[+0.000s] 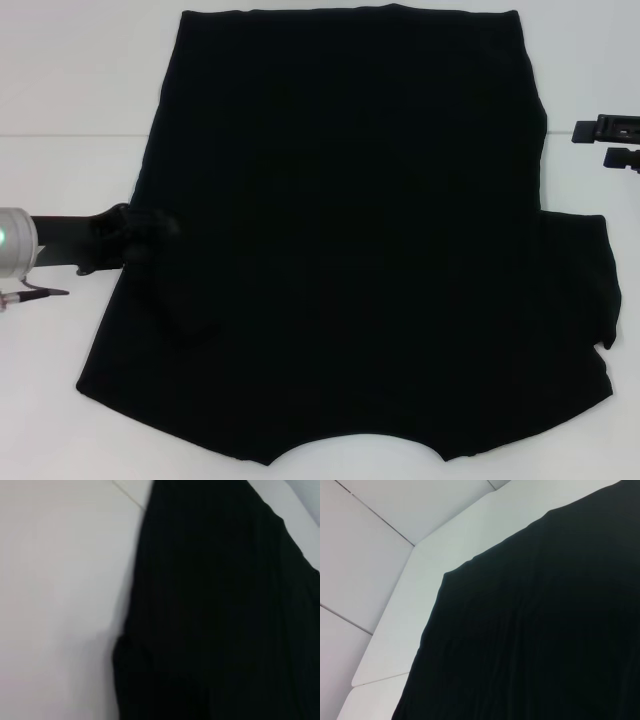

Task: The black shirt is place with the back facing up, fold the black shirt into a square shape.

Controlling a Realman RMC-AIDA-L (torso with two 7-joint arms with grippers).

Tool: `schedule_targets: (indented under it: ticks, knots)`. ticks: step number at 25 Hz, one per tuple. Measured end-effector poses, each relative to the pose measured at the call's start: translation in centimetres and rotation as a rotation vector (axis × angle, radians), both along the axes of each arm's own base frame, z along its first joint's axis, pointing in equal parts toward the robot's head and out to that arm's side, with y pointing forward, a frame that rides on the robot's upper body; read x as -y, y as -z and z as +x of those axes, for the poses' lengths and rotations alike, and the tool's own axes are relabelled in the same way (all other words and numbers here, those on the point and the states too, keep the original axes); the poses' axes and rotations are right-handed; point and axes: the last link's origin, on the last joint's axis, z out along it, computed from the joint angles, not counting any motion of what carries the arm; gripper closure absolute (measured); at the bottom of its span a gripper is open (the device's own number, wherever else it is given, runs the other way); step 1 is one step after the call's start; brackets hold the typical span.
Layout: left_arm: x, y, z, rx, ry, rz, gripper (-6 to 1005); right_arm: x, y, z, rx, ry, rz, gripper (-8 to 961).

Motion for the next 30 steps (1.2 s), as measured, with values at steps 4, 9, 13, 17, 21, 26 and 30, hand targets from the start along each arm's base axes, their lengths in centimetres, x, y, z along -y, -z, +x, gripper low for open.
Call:
schedule_targets:
  ticks: [4, 9, 13, 17, 21, 26, 30]
  knots:
    - [-0.4, 1.1, 1.3, 0.012, 0.046, -0.038, 399, 0.0, 0.0, 0.0, 0.001, 0.001, 0.003, 100]
    - [-0.5, 2.7, 3.5, 0.041, 0.135, -0.106, 399, -0.1, 0.0, 0.0, 0.002, 0.002, 0.004, 100]
    - [-0.2, 2.2, 3.8, 0.074, 0.158, -0.105, 399, -0.1, 0.0, 0.0, 0.002, 0.002, 0.005, 100]
    - [0.5, 0.2, 2.0, 0.086, 0.104, -0.036, 399, -0.1, 0.0, 0.0, 0.002, 0.002, 0.006, 100]
    - [1.3, -1.4, -0.1, 0.068, 0.019, 0.003, 399, -0.1, 0.0, 0.0, 0.002, 0.002, 0.005, 100]
    - [1.8, -2.3, -1.8, 0.038, -0.05, 0.046, 400, -0.1, 0.0, -0.1, 0.002, 0.0, 0.005, 99]
    - [2.0, -2.3, -2.5, 0.015, -0.074, 0.052, 405, -0.1, 0.0, -0.1, 0.002, 0.0, 0.005, 99]
